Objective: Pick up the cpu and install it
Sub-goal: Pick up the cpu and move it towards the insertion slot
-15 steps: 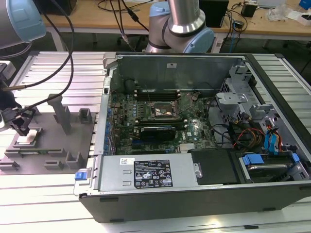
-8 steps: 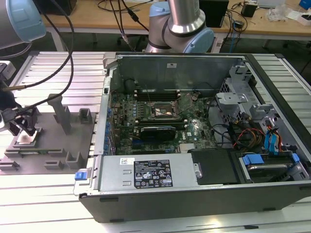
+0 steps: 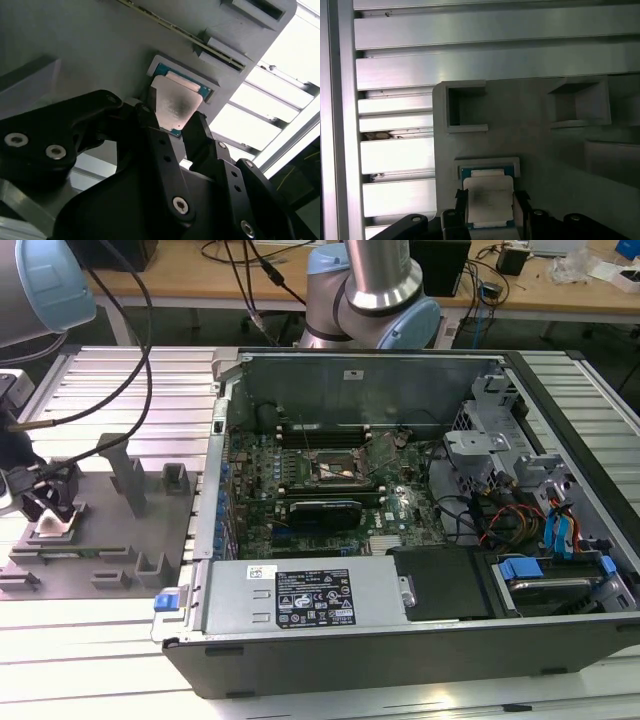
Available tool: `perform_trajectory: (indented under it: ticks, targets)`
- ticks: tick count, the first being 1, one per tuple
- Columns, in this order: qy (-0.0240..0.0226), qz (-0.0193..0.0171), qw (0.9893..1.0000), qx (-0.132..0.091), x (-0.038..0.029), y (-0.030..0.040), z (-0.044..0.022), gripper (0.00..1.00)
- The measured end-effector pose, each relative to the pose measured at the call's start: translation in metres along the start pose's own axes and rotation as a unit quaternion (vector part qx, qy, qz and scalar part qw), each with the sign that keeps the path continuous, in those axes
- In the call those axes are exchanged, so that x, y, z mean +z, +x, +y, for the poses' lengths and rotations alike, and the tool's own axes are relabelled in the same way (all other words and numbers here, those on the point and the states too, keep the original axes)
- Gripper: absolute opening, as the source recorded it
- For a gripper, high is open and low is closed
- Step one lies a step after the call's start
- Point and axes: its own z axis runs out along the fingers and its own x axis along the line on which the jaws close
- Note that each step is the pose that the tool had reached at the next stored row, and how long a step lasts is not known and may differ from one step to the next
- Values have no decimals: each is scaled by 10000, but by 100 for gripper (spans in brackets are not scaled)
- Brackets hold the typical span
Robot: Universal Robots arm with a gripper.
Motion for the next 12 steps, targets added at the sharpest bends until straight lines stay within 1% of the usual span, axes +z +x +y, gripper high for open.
perform_trajectory:
  ticks: [4, 5, 8, 12]
  targets:
    - [-1, -1, 10000, 0, 2, 0, 0, 49]
    - [-1, -1, 10000, 0, 2, -1, 0, 56]
    - [-1, -1, 10000, 0, 3, 0, -1, 56]
    - [-1, -1, 10000, 0, 41, 1, -3, 56]
